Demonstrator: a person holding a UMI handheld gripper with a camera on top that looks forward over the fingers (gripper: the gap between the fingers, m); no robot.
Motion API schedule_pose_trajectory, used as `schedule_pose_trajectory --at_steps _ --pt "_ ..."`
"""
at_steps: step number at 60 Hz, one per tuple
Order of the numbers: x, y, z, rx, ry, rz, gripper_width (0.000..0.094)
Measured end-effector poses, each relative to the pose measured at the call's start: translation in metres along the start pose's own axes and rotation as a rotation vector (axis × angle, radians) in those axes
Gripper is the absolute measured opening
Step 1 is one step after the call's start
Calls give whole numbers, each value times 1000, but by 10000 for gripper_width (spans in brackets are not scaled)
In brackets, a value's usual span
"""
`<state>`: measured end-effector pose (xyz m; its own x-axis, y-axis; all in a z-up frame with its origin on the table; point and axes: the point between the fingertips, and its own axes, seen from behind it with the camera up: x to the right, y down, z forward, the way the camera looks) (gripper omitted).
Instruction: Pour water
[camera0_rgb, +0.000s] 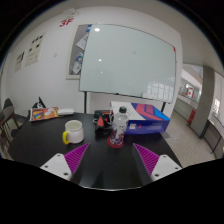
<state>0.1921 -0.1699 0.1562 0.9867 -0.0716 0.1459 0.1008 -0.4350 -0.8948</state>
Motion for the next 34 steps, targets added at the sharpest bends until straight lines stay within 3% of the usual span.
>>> schedule_pose_trajectory --at_steps 18,34 --pt "-34 38 -140 -1 -25 -6 844" --pt "-18 35 -178 28 14 28 847"
